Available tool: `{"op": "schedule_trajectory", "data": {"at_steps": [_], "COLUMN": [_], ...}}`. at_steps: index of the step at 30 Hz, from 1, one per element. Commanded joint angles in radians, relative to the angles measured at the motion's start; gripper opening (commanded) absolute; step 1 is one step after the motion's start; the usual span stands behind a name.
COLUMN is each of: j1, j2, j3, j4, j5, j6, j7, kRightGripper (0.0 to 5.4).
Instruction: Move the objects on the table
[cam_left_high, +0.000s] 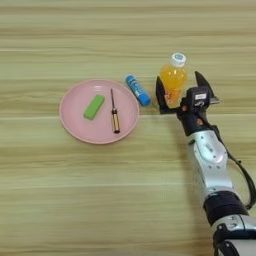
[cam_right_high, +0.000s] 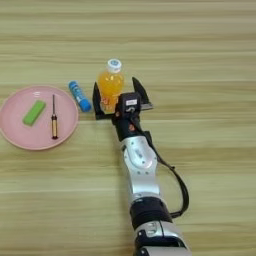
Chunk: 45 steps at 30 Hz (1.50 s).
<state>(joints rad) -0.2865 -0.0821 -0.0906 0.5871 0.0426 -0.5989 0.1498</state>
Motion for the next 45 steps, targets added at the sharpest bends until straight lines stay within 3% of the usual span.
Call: {"op": "schedule_trajectory", "data": {"at_steps": [1,10,17,23,35,45], "j1": [-0.074,-0.085,-0.181,-0.210,-0.244,-0.195], "j2": [-0.016,-0.022,-0.026,-0.032,-0.050,-0.047], "j3": [-0.003,-0.004,0.009,0.007,0.005,0.026], "j4": [-0.033,-0.029,0.042,0.090,0.150,-0.017], "j5": [0.006,0.009,-0.013,-0.012,-0.016,-0.021], "j6": [-0.017,-0.014,0.028,0.042,0.084,0.003], "j7": [0.001,0.014,0.018,0.023,0.029,0.047], "kRightGripper": [5.38,5.38,4.43,3.57,3.47,3.47]}}
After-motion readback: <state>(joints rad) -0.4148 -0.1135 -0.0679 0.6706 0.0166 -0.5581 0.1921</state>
